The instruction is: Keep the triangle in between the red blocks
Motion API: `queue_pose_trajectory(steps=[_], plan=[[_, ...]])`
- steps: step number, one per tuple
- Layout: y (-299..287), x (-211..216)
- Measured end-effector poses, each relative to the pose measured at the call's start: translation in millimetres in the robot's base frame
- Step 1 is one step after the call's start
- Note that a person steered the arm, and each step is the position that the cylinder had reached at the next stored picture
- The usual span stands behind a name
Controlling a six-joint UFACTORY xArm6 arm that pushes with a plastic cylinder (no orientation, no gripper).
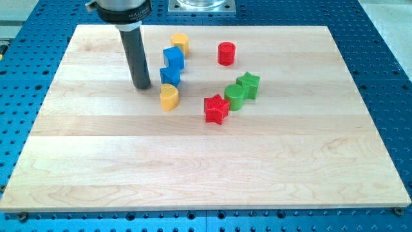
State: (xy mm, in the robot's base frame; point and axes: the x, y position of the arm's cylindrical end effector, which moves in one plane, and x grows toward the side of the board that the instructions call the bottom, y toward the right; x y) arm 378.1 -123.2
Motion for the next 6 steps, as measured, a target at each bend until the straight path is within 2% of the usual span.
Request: queue_pose_trajectory(steps=[3,6], plan=[[58,9],[53,-33]])
